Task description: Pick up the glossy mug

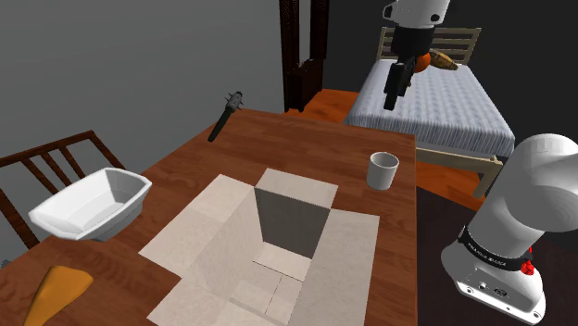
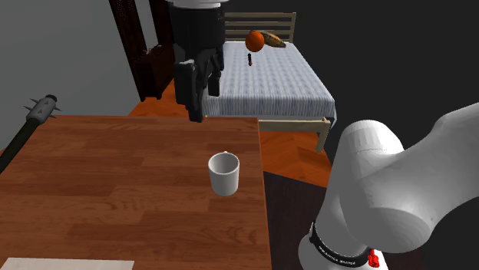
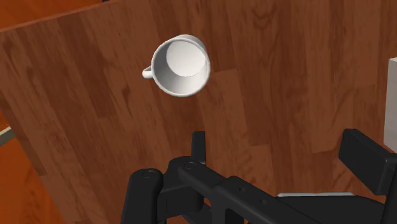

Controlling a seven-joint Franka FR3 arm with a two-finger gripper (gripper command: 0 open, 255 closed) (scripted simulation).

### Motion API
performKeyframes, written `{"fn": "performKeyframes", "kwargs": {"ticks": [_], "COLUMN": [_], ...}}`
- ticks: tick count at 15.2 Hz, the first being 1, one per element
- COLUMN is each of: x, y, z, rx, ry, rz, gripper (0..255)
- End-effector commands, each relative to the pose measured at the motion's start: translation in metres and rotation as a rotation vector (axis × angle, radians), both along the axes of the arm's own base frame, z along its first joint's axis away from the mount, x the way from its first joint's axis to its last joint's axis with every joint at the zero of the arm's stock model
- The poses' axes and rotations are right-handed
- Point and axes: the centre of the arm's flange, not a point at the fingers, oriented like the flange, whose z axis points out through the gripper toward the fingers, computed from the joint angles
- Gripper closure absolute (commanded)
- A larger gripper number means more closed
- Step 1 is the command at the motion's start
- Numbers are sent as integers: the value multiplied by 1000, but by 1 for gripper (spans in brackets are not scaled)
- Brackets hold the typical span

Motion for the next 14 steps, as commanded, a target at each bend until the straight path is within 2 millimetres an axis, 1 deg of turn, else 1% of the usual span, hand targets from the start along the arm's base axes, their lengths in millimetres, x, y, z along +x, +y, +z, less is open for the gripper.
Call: {"fn": "performKeyframes", "kwargs": {"ticks": [1,14], "x": [0,21], "y": [0,-26], "z": [0,-168], "rx": [0,-44], "ry": [0,72], "rz": [0,-39], "gripper": [0,0]}}
